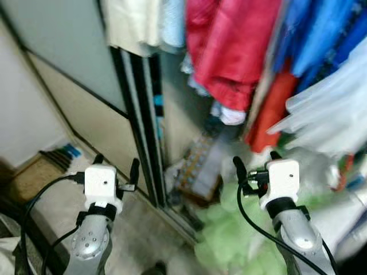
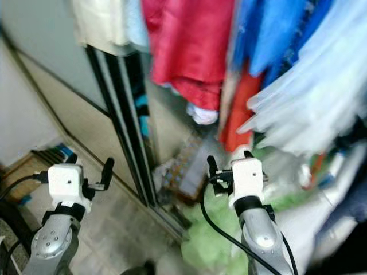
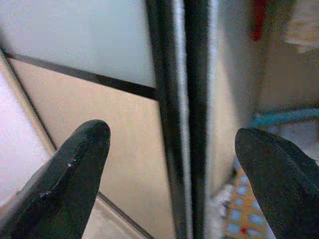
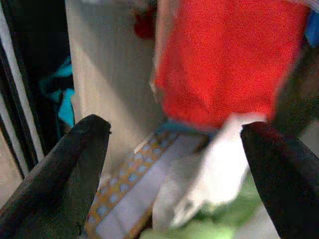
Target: Clean up the room
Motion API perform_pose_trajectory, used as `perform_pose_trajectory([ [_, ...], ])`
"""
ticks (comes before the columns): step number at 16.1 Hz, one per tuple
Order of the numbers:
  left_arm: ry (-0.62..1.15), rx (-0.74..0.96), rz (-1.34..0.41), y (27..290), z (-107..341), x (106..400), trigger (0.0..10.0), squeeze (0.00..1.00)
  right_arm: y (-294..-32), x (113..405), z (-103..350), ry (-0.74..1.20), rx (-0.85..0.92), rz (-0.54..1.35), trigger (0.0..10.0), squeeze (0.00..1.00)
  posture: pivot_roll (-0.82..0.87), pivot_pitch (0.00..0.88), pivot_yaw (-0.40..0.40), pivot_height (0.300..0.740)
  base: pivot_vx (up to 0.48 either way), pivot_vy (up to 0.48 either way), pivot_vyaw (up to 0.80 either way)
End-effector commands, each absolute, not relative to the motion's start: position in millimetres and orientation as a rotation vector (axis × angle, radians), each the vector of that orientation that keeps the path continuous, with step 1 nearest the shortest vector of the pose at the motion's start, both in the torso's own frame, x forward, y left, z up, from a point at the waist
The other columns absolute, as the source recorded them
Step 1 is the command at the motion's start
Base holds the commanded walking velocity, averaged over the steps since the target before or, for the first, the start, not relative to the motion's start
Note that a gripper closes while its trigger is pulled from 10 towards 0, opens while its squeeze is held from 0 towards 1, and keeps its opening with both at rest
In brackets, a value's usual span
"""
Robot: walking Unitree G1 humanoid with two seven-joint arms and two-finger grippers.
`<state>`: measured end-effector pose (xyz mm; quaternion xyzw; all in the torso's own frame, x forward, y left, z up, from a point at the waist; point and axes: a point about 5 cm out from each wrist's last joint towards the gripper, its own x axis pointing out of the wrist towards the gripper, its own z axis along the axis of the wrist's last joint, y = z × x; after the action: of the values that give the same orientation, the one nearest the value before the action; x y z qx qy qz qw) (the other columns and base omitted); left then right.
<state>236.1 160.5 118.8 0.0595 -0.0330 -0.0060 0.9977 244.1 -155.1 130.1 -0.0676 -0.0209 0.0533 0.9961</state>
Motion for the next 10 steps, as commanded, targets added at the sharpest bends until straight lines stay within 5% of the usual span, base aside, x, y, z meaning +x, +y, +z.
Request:
perform_pose_trajectory([
  [1, -0.052, 0.158, 0.005, 164.6, 116.3, 235.7, 10.0, 0.00, -150.7, 245.3, 130.8, -0.053, -0.125, 0.130, 10.0, 0.00, -0.05, 0.070, -0.010, 0.740, 0.000, 0.000, 0.80],
  [10, -0.050, 0.168, -0.045, 162.8, 113.5, 238.6, 10.0, 0.00, -147.0, 245.3, 122.6, -0.041, -0.105, 0.125, 10.0, 0.00, -0.04, 0.042, 0.017, 0.740, 0.000, 0.000, 0.70],
])
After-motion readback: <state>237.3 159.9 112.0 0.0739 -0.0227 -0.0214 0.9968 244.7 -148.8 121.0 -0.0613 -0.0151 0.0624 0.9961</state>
